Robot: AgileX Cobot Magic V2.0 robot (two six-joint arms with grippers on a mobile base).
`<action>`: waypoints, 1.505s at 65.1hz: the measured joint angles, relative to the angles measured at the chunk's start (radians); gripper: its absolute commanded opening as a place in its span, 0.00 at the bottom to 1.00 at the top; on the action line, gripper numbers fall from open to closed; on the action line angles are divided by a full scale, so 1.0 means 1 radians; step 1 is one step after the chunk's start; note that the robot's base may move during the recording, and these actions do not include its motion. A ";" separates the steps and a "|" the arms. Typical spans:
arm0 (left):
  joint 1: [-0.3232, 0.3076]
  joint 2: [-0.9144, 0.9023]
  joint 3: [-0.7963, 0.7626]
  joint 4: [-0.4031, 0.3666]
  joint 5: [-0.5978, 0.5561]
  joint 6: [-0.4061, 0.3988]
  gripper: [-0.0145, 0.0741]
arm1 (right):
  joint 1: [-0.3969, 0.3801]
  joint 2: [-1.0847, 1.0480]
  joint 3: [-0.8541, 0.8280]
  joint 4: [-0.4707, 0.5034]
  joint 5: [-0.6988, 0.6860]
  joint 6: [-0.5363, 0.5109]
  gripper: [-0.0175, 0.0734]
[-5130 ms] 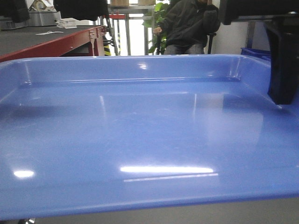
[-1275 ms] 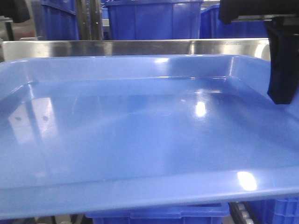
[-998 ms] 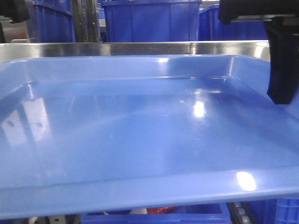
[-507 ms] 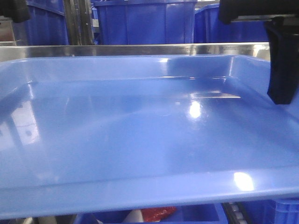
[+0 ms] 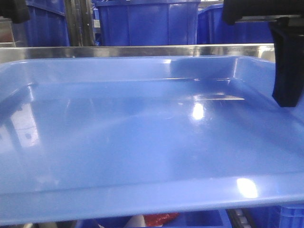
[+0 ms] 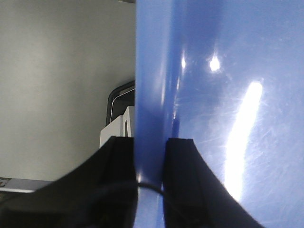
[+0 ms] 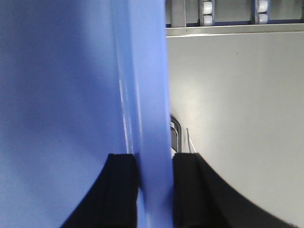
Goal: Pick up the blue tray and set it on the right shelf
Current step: 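Hold the tray level with both grippers while driving to the shelf, then raise the tray above the steel shelf edge with both grippers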
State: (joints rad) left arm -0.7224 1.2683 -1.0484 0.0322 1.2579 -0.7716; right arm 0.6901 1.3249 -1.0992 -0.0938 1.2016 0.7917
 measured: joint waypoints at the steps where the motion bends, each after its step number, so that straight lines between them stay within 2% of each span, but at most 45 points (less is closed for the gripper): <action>1: 0.000 0.000 0.000 0.000 0.000 0.000 0.14 | 0.000 0.000 0.000 0.000 0.000 0.000 0.47; 49: 0.000 0.000 0.000 0.000 0.000 0.000 0.14 | 0.000 0.000 0.000 0.000 -0.002 0.000 0.47; 65: 0.000 0.000 -0.004 0.024 -0.003 0.020 0.14 | 0.000 -0.002 0.000 0.014 -0.010 0.000 0.47; 78: -0.031 -0.033 -0.054 0.057 0.013 0.026 0.14 | 0.000 -0.051 0.000 0.023 0.002 0.007 0.47; 90: -0.031 -0.050 -0.145 0.102 0.013 0.046 0.14 | -0.002 -0.091 -0.026 0.009 0.009 0.013 0.47; 98: -0.009 -0.029 -0.205 0.128 0.015 0.086 0.14 | -0.002 -0.091 -0.094 -0.023 0.027 0.008 0.47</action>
State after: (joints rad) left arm -0.7318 1.2390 -1.2538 0.1599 1.2730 -0.6856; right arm 0.6880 1.2339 -1.1929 -0.1172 1.2285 0.7999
